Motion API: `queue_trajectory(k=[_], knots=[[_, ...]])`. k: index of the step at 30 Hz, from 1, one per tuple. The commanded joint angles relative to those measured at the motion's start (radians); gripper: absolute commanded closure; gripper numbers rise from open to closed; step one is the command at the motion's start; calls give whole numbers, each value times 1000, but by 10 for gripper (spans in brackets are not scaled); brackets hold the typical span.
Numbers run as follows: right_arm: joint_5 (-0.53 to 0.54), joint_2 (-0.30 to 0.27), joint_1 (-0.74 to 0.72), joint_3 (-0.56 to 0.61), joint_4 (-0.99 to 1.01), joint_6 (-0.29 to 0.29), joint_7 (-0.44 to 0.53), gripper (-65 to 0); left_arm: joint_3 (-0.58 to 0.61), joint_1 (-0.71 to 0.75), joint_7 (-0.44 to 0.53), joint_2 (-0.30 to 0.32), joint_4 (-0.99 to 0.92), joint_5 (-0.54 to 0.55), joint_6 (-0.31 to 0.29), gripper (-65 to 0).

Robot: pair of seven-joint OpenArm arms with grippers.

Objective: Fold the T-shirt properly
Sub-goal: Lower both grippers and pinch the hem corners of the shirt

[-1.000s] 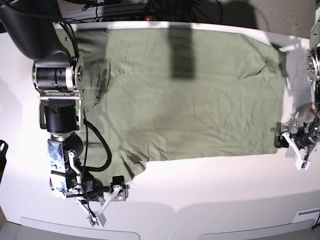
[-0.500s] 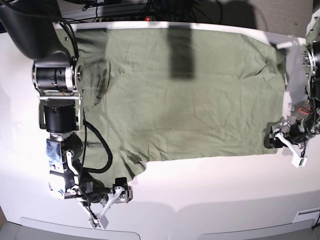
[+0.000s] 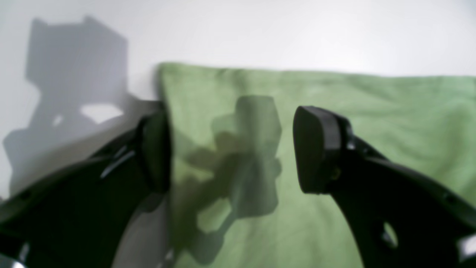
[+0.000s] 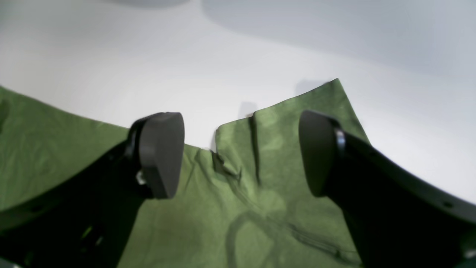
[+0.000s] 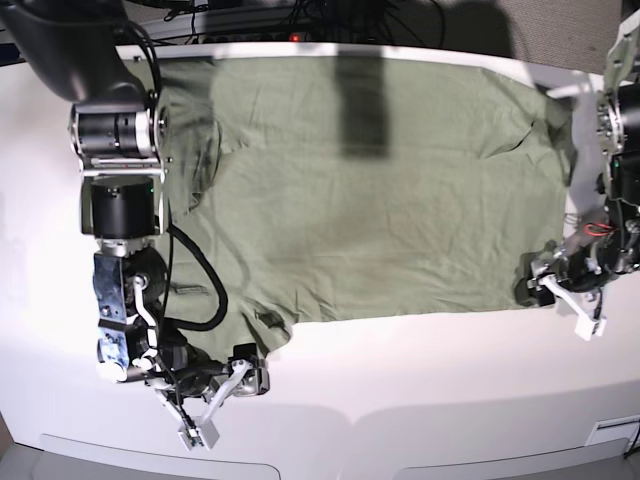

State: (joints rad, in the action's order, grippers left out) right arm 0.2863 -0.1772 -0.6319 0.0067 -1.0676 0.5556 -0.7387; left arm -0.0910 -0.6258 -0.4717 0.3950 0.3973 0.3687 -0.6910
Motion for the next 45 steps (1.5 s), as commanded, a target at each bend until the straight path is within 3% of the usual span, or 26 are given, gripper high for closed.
queue_trajectory(k=[1, 6, 24, 33, 36, 41, 45], knots=[[10, -6, -27, -3, -35, 7, 18, -474, 0, -17, -25, -6, 6, -6, -7, -451], [10, -6, 19, -3, -89, 8, -3, -474, 0, -19, 11, -32, 6, -109, -7, -451], [11, -22, 42, -60, -91, 11, -4, -474, 0, -23, 32, -14, 8, -88, -7, -451], [13, -22, 43, -61, -91, 11, -6, -474, 0, -23, 105, -4, 8, -88, -7, -445], [13, -22, 43, -61, -91, 11, -7, -474, 0, -23, 161, 0, 8, -88, -7, -338], [13, -22, 43, -61, -91, 11, -8, -474, 0, -22, 238, 7, 8, -88, -7, -14], [13, -22, 43, -61, -91, 11, -8, -474, 0, -23, 275, 7, 8, -88, -7, 0]])
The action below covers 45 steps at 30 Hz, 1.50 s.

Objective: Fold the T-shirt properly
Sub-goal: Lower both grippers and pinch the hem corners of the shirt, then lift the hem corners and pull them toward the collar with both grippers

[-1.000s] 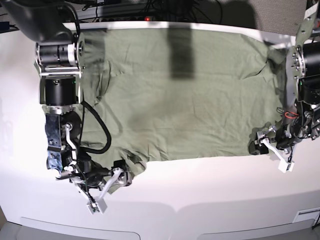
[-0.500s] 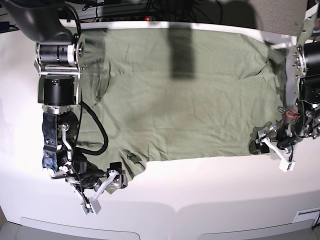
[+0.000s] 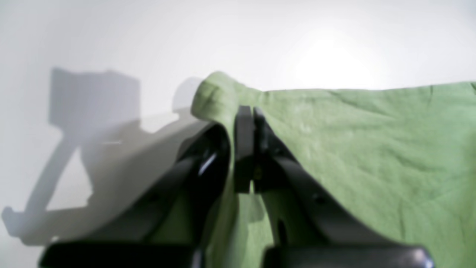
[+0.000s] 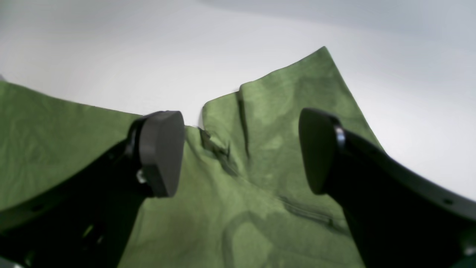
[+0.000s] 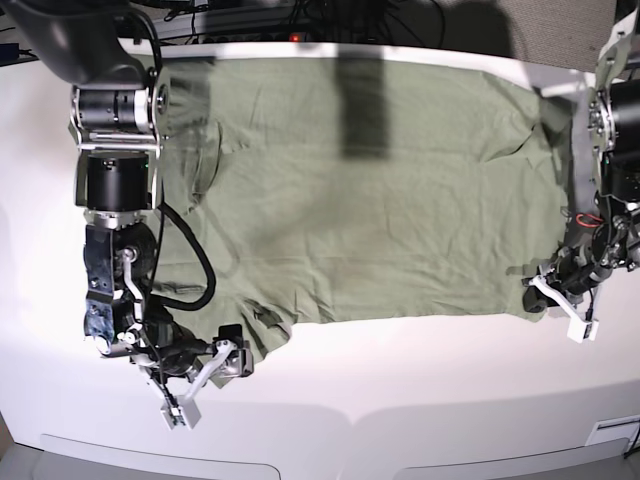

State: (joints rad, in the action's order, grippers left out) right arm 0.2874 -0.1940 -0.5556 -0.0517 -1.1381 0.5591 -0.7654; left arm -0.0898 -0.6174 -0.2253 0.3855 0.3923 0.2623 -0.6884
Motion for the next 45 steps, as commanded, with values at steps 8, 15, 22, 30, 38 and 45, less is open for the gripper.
queue_trajectory(k=[8, 15, 22, 30, 38, 45], knots=[[0, -5, -34, -2, -20, 8, 6, -474, -1, -31, 40, 16, 13, 19, -10, 0], [-154, -29, -34, -3, -20, -52, -10, -473, -1, -31, 19, 11, 13, 19, -10, 0], [-187, -139, -34, -3, 15, -89, -24, -473, -1, -31, 10, 10, 13, 19, -10, 0], [-177, -255, -37, -3, 263, -100, 14, -473, -1, -31, 10, 11, 13, 20, -10, 0], [-99, -296, -37, -3, 402, -106, 82, -473, -1, -31, 10, 11, 13, 61, -10, 0], [-10, -296, -37, -3, 497, -105, 117, -470, -1, -31, 10, 11, 13, 61, -10, 0]])
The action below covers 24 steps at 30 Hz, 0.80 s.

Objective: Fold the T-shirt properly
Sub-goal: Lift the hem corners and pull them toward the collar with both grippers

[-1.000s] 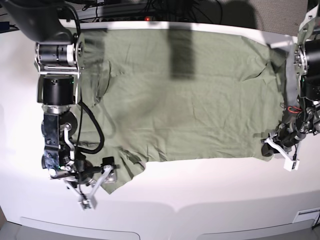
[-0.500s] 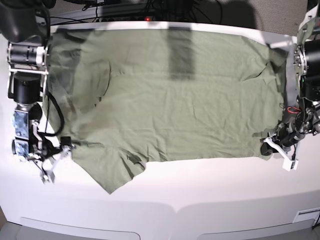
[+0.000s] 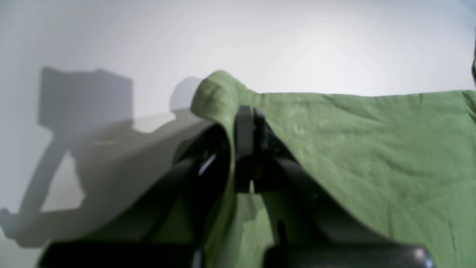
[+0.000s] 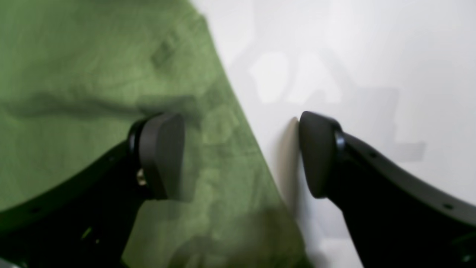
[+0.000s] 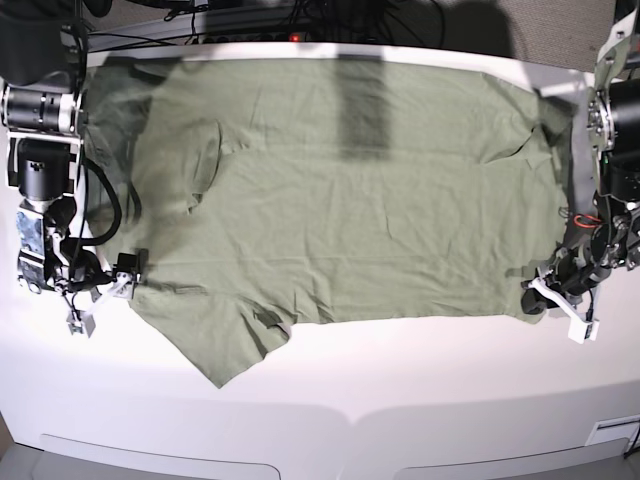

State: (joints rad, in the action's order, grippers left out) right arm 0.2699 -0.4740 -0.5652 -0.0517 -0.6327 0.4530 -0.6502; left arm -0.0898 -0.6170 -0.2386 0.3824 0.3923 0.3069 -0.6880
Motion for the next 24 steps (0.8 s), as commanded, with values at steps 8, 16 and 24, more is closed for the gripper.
queue_trajectory(k=[8, 16, 24], knots=[[38, 14, -27, -3, 2, 22, 0, -423, -1, -31, 24, 14, 13, 16, -10, 0], [52, 83, -27, -3, 2, 56, 0, -413, -1, -31, 24, 14, 13, 16, -10, 0], [45, 89, -33, -3, 2, 57, -11, -387, -1, -31, 24, 14, 13, 16, -10, 0]])
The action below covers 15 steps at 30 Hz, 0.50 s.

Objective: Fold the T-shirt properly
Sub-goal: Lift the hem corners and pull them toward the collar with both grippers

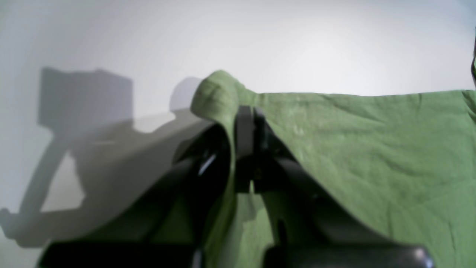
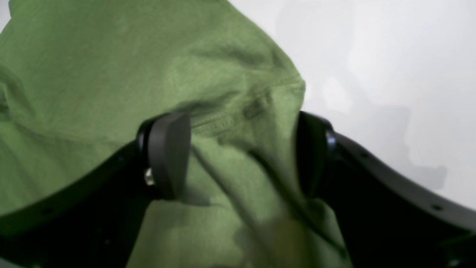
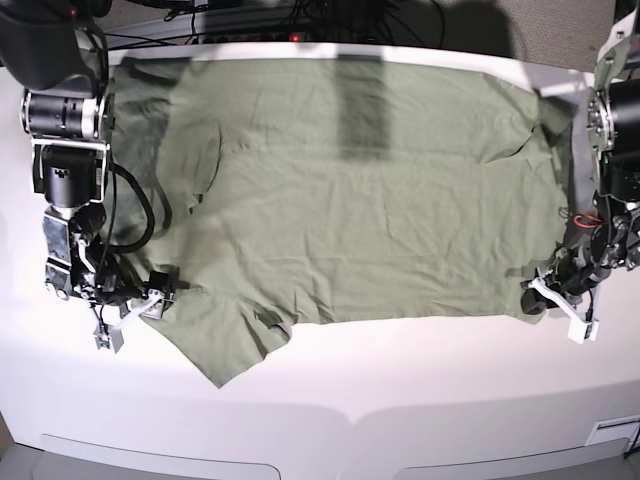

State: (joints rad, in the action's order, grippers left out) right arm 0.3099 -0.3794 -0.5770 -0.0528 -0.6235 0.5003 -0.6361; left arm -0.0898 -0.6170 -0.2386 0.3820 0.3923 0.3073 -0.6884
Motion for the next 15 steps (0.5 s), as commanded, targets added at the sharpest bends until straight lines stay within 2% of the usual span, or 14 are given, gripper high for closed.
queue_trajectory(k=[1, 5, 8, 10, 13, 15], knots=[[5, -6, -21, -2, -8, 10, -32, -360, -1, -31, 23, 14, 13, 16, -10, 0], [-3, -6, -21, -2, -8, 10, -51, -182, -1, -31, -6, 14, 13, 16, -10, 0], [-19, -6, -21, -2, -12, 10, -50, -17, -1, -31, -7, 14, 13, 16, -10, 0], [-22, -6, -21, -2, -22, 19, -53, 0, -1, -31, -6, 15, 13, 16, -10, 0], [-22, -6, -21, -2, -45, 116, -117, 0, -1, -31, -8, 14, 13, 15, -10, 0], [-21, -9, -21, -2, -58, 129, -132, 0, -1, -31, -12, 14, 13, 15, -10, 0]])
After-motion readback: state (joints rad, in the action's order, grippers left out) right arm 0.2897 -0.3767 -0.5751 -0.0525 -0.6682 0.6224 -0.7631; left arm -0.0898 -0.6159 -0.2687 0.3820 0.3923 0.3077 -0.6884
